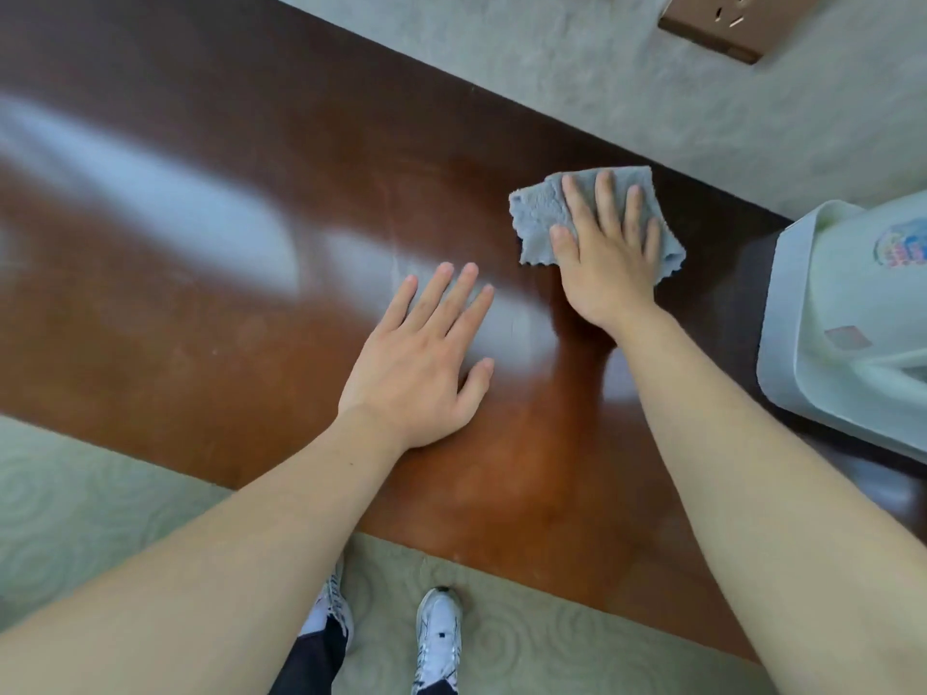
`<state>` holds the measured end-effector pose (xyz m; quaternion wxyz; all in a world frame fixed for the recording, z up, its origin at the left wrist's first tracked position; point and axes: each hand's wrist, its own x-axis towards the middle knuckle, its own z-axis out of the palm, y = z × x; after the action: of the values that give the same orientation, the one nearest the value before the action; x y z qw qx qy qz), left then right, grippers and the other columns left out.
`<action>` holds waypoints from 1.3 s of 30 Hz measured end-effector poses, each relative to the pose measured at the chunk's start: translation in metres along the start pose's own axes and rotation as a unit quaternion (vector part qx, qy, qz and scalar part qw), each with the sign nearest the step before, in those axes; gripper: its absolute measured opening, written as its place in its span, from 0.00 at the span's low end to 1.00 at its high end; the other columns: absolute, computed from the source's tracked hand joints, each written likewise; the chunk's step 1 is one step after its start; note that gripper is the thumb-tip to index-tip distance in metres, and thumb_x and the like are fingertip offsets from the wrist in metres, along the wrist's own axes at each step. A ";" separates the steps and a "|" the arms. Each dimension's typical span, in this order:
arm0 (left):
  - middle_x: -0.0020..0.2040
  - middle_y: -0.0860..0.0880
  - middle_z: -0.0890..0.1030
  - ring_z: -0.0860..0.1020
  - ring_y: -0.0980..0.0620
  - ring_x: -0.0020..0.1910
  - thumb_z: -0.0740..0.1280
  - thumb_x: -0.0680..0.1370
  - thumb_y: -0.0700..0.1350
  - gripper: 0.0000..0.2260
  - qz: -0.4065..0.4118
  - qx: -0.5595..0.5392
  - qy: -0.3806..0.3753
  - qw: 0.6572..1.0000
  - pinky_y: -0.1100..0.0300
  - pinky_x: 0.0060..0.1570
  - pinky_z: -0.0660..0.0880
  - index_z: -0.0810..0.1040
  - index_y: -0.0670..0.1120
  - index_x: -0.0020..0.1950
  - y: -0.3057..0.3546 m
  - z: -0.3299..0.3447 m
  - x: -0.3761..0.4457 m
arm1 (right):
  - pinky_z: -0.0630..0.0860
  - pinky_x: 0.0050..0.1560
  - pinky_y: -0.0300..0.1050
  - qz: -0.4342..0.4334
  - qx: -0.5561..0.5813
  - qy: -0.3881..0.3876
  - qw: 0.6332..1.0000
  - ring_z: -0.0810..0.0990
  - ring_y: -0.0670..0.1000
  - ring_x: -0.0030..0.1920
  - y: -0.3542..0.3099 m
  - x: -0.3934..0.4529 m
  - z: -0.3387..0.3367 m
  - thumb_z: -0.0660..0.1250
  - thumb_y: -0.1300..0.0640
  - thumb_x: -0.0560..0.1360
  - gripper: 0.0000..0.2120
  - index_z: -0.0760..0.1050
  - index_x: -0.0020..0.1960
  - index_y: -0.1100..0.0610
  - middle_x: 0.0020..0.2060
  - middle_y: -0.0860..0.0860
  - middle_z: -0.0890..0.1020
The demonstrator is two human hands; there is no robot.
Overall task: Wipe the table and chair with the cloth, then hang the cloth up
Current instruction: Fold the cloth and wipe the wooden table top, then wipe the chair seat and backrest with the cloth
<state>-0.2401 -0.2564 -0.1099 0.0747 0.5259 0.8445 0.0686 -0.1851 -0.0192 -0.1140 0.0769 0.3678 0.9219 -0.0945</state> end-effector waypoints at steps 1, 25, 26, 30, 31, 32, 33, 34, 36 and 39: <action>0.82 0.46 0.55 0.52 0.46 0.82 0.50 0.81 0.59 0.31 0.000 0.001 0.003 1.000 0.45 0.79 0.49 0.57 0.46 0.82 0.000 0.000 -0.001 | 0.39 0.77 0.61 -0.013 0.001 0.006 1.000 0.40 0.59 0.80 0.001 0.000 0.000 0.44 0.44 0.84 0.25 0.43 0.80 0.41 0.81 0.50 0.45; 0.66 0.60 0.79 0.75 0.62 0.64 0.61 0.82 0.54 0.19 -0.182 -0.400 0.044 0.897 0.68 0.63 0.68 0.71 0.58 0.74 0.071 -0.080 -0.184 | 0.76 0.64 0.49 0.080 0.727 -0.239 0.639 0.80 0.54 0.63 -0.041 -0.292 -0.067 0.58 0.50 0.83 0.18 0.79 0.65 0.56 0.61 0.55 0.83; 0.63 0.63 0.79 0.76 0.66 0.62 0.61 0.80 0.58 0.21 -0.205 -0.436 0.060 0.874 0.71 0.61 0.68 0.71 0.60 0.73 0.072 -0.089 -0.202 | 0.77 0.63 0.51 0.084 0.742 -0.289 0.598 0.80 0.56 0.63 -0.051 -0.300 -0.074 0.60 0.48 0.80 0.20 0.79 0.65 0.58 0.62 0.58 0.82; 0.51 0.63 0.82 0.81 0.60 0.50 0.69 0.72 0.60 0.18 -0.333 -0.550 0.150 0.751 0.61 0.57 0.75 0.74 0.65 0.61 0.065 -0.121 -0.276 | 0.79 0.59 0.54 0.052 0.741 -0.427 0.516 0.82 0.59 0.60 -0.102 -0.339 -0.085 0.59 0.45 0.79 0.23 0.81 0.63 0.59 0.61 0.59 0.82; 0.46 0.61 0.83 0.80 0.59 0.45 0.71 0.70 0.61 0.14 -0.359 -0.542 0.177 0.739 0.59 0.52 0.76 0.77 0.63 0.54 0.062 -0.128 -0.298 | 0.79 0.59 0.55 0.043 0.738 -0.446 0.505 0.81 0.59 0.61 -0.116 -0.350 -0.086 0.58 0.44 0.79 0.24 0.81 0.63 0.59 0.61 0.60 0.82; 0.42 0.61 0.82 0.78 0.59 0.40 0.71 0.68 0.62 0.12 -0.381 -0.525 0.195 0.735 0.59 0.46 0.75 0.79 0.61 0.48 0.059 -0.136 -0.321 | 0.79 0.59 0.55 0.034 0.731 -0.462 0.502 0.80 0.59 0.63 -0.130 -0.361 -0.086 0.57 0.40 0.79 0.26 0.80 0.64 0.58 0.63 0.59 0.81; 0.38 0.61 0.81 0.76 0.60 0.36 0.72 0.67 0.63 0.12 -0.395 -0.514 0.210 0.732 0.61 0.42 0.72 0.80 0.58 0.45 0.057 -0.143 -0.345 | 0.78 0.60 0.55 0.025 0.719 -0.478 0.504 0.79 0.59 0.65 -0.143 -0.373 -0.087 0.56 0.36 0.78 0.30 0.80 0.65 0.57 0.64 0.59 0.80; 0.36 0.60 0.80 0.74 0.60 0.35 0.72 0.67 0.63 0.12 -0.405 -0.517 0.220 0.721 0.63 0.39 0.71 0.80 0.57 0.43 0.058 -0.150 -0.369 | 0.77 0.61 0.55 0.013 0.704 -0.494 0.511 0.77 0.59 0.67 -0.157 -0.385 -0.088 0.57 0.30 0.75 0.34 0.79 0.66 0.55 0.66 0.58 0.79; 0.36 0.56 0.81 0.74 0.58 0.36 0.76 0.67 0.59 0.12 -0.410 -0.549 0.240 0.687 0.64 0.39 0.71 0.81 0.53 0.42 0.061 -0.161 -0.420 | 0.77 0.62 0.55 -0.007 0.667 -0.538 0.515 0.76 0.58 0.68 -0.182 -0.414 -0.092 0.62 0.23 0.66 0.42 0.77 0.68 0.53 0.68 0.57 0.78; 0.40 0.53 0.84 0.78 0.56 0.39 0.79 0.69 0.48 0.08 -0.423 -0.580 0.260 0.646 0.63 0.42 0.74 0.83 0.50 0.44 0.072 -0.169 -0.488 | 0.77 0.61 0.53 -0.077 0.602 -0.579 0.544 0.77 0.57 0.67 -0.209 -0.450 -0.088 0.69 0.29 0.67 0.37 0.79 0.66 0.53 0.66 0.57 0.79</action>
<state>0.0020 -0.6700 0.0956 0.1630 -0.0782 0.7479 0.6388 -0.0139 -0.4462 0.0913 0.3472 0.1209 0.4287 -0.8252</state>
